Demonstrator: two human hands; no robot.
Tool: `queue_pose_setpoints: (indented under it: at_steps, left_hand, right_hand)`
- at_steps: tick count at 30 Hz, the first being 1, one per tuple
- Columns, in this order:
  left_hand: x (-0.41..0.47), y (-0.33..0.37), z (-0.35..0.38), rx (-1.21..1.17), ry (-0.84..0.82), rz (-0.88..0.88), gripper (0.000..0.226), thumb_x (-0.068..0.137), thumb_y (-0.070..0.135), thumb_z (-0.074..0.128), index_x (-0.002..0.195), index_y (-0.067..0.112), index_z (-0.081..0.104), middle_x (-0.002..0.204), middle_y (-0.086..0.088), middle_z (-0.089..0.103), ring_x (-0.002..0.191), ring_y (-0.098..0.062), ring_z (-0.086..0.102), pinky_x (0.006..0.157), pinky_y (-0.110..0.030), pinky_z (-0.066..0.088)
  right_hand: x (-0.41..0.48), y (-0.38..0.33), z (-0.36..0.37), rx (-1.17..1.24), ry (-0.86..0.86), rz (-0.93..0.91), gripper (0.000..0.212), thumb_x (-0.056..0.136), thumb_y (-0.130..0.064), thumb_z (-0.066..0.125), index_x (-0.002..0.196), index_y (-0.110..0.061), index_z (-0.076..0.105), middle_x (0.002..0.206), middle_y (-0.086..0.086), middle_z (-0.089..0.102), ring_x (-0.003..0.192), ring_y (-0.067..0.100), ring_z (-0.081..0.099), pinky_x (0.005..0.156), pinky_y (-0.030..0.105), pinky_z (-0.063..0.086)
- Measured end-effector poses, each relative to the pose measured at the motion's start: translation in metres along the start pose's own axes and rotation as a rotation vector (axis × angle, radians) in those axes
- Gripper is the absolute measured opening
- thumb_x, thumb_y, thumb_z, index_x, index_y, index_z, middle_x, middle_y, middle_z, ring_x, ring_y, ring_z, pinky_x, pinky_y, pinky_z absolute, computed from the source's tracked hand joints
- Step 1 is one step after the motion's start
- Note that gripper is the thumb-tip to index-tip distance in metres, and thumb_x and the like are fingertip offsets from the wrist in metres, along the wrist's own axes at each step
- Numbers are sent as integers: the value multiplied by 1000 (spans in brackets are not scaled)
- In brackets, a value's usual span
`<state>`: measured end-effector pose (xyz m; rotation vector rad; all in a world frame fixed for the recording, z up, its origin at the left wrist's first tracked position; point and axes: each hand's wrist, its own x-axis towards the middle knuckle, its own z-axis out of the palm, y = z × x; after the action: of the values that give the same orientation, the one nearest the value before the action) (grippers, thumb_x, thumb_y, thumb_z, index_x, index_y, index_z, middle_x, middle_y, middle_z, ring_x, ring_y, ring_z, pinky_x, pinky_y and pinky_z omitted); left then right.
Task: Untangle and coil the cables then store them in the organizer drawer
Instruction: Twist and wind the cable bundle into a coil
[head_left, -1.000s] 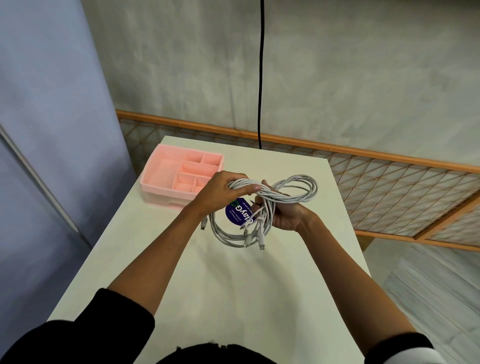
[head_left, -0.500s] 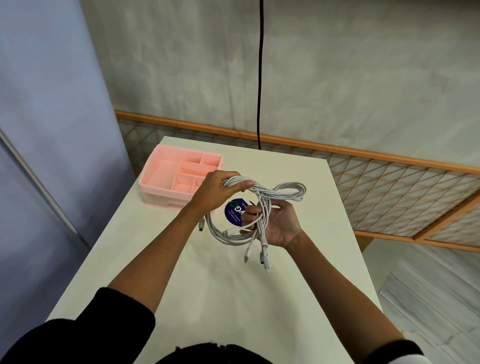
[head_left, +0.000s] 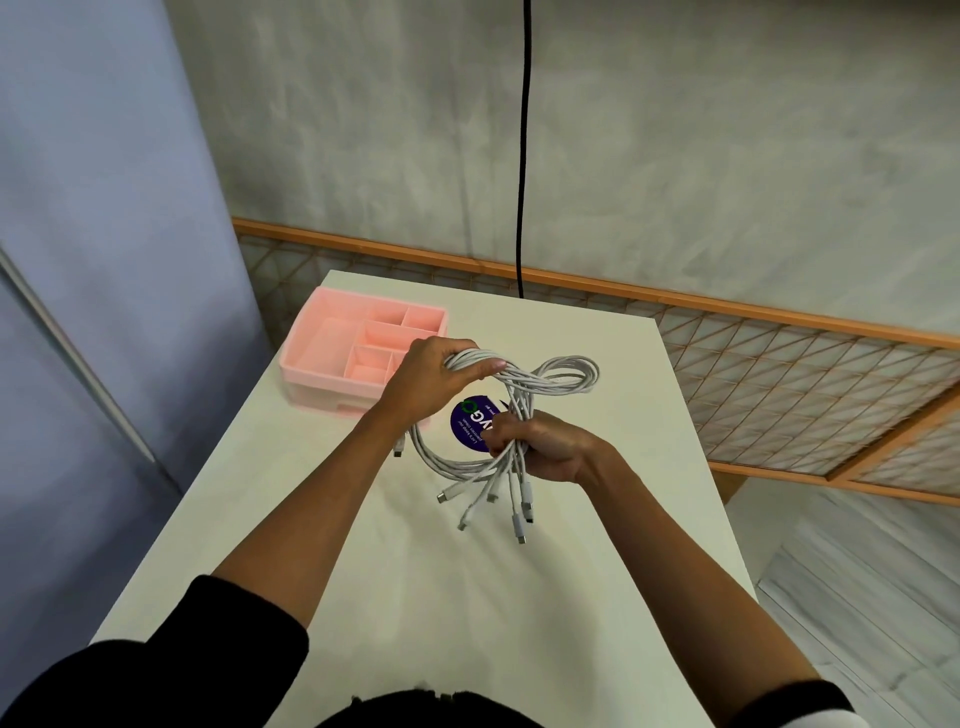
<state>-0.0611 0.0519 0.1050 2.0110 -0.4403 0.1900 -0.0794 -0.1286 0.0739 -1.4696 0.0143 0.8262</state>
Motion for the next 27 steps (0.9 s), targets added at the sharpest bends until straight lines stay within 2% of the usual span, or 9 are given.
queue_pose_setpoints:
  at_steps: [4, 7, 11, 14, 16, 18, 21, 24, 27]
  left_hand:
    - [-1, -3, 4, 56, 25, -8, 30, 82, 42, 69, 86, 13, 76, 71, -2, 71, 66, -17, 62, 61, -31, 46]
    - [0, -9, 5, 152, 65, -17, 36, 82, 49, 66, 87, 15, 76, 68, 0, 69, 61, -18, 60, 58, -36, 45]
    - [-1, -12, 10, 241, 153, -90, 39, 84, 51, 63, 88, 13, 75, 72, -4, 71, 62, -20, 61, 58, -34, 46]
    - [0, -11, 13, 247, 215, -153, 37, 87, 46, 63, 92, 11, 74, 79, -6, 72, 67, -22, 62, 61, -30, 46]
    - [1, -12, 12, 243, 241, -189, 37, 88, 45, 62, 84, 10, 72, 74, -9, 70, 63, -23, 58, 58, -30, 42]
    - [0, -15, 10, 259, 241, -229, 39, 88, 46, 61, 80, 9, 70, 70, -10, 67, 63, -25, 56, 57, -29, 37]
    - [-5, -23, 10, 257, 226, -271, 40, 88, 46, 62, 80, 8, 70, 71, -10, 68, 65, -27, 57, 58, -30, 38]
    - [-11, -29, 12, 223, 230, -301, 36, 88, 43, 63, 77, 8, 70, 71, -10, 68, 63, -26, 55, 55, -31, 37]
    - [-14, -31, 15, 244, 223, -314, 32, 89, 38, 63, 76, 10, 71, 70, -10, 66, 63, -26, 53, 57, -28, 32]
  right_hand:
    - [2, -3, -1, -126, 56, 106, 10, 80, 1, 56, 79, -8, 55, 70, 8, 56, 61, 17, 56, 66, 35, 50]
    - [4, -4, -1, -238, 223, 154, 28, 81, -3, 61, 108, 4, 56, 85, 19, 63, 71, 27, 63, 81, 45, 56]
    - [5, -9, 15, -567, 509, 73, 27, 90, -8, 55, 110, 8, 48, 76, 18, 63, 51, 22, 65, 52, 32, 57]
    - [4, -14, 25, -903, 697, 37, 30, 94, -8, 46, 121, 1, 36, 106, 19, 61, 94, 35, 63, 71, 36, 48]
    - [3, -21, 28, -1032, 769, -30, 39, 94, -12, 50, 126, -3, 30, 110, 18, 62, 99, 37, 61, 73, 39, 44]
    - [2, -29, 26, -1166, 757, -114, 44, 94, -25, 55, 125, -5, 32, 104, 16, 65, 91, 36, 64, 68, 38, 44]
    - [-3, -42, 18, -1213, 600, -259, 39, 92, -40, 56, 112, -6, 51, 101, 15, 66, 87, 32, 62, 69, 38, 47]
    - [-11, -55, 11, -1099, 440, -433, 33, 91, -38, 58, 99, -7, 67, 97, 11, 70, 85, 24, 63, 68, 31, 46]
    - [-20, -67, 11, -953, 424, -571, 25, 90, -32, 62, 92, -9, 71, 89, 5, 72, 80, 18, 64, 71, 33, 49]
